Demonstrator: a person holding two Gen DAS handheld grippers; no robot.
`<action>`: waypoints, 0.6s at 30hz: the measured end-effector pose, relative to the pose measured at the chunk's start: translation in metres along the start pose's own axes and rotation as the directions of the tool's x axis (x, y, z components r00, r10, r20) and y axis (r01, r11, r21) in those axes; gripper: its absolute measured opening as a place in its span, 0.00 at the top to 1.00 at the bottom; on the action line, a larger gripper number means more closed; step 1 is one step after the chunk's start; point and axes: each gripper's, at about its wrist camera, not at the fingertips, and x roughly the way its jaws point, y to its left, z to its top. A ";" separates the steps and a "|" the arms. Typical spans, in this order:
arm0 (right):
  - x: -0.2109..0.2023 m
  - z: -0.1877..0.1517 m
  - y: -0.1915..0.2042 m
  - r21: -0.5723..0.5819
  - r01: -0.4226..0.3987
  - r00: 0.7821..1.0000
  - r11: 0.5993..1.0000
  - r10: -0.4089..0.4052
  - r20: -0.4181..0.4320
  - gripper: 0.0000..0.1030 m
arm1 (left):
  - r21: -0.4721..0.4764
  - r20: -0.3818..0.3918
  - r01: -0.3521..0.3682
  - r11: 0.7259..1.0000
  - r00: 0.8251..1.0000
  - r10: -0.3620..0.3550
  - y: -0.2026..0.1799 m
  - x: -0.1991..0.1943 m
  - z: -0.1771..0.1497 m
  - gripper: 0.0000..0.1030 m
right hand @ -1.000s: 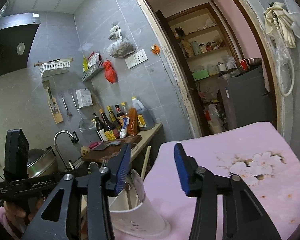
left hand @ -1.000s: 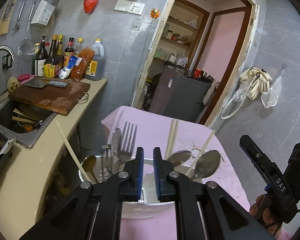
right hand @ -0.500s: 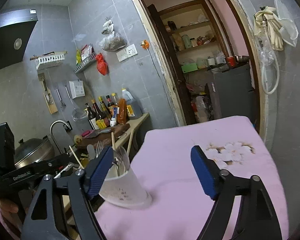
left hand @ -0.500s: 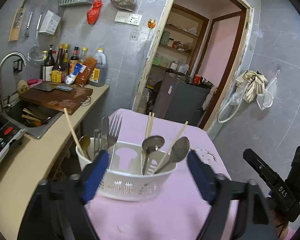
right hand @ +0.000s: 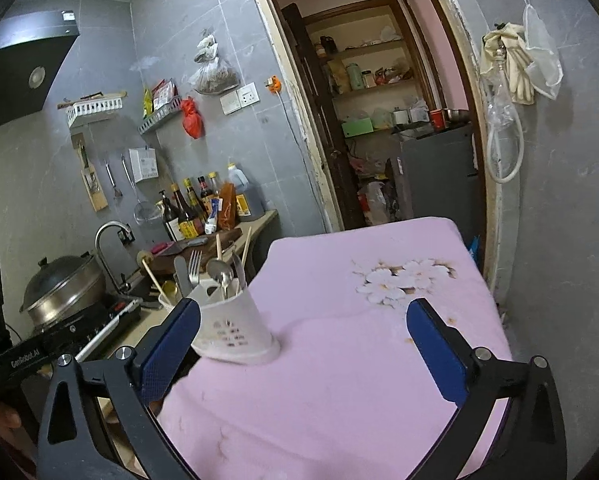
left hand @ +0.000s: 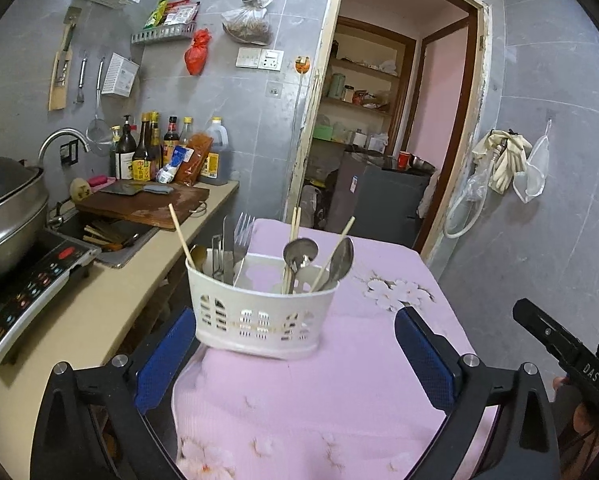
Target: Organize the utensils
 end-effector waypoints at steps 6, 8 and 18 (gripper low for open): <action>-0.040 -0.008 0.007 -0.042 0.044 0.999 0.998 -0.043 0.022 0.01 | 0.016 0.000 0.006 1.000 1.000 -0.006 -0.003 -0.020 -0.011 0.03; -0.049 -0.008 0.011 -0.052 0.056 0.998 0.997 -0.055 0.024 0.01 | 0.035 -0.008 0.010 0.999 1.000 -0.010 -0.003 -0.026 -0.013 0.03; -0.082 -0.013 0.026 -0.020 0.118 0.992 0.993 -0.118 0.041 0.01 | 0.069 0.007 0.021 0.997 1.000 -0.022 -0.004 -0.052 -0.020 0.03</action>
